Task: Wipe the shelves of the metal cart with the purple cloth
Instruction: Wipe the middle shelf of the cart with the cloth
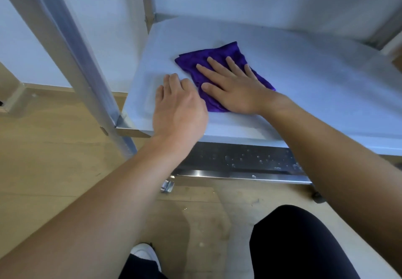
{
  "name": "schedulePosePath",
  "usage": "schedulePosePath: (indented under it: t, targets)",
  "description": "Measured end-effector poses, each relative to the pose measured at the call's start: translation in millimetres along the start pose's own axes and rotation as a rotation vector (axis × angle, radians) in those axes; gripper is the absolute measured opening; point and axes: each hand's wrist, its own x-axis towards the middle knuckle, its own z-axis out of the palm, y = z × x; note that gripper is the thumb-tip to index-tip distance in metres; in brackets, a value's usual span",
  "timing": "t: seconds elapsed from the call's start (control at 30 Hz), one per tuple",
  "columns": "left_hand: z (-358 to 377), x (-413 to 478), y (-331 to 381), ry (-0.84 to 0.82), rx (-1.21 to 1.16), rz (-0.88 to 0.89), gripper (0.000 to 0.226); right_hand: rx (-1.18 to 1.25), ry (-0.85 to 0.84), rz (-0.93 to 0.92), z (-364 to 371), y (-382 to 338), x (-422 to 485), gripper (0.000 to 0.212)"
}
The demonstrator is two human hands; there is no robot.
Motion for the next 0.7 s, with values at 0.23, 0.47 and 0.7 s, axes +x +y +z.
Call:
schedulePosePath:
  t: [0.23,0.47,0.7]
  targets:
    - [0,2,9,-0.026,0.08,-0.023,0.041,0.029,0.021,0.04,-1,17,-28,0.054]
    - [-3,2,24,-0.021,0.148,-0.026,0.03,0.042,0.017,0.113,-1,50,-65,0.054]
    - [14,-5,91,0.039,-0.01,0.383,0.026,0.046,0.034,0.204,-2,80,-96,0.053]
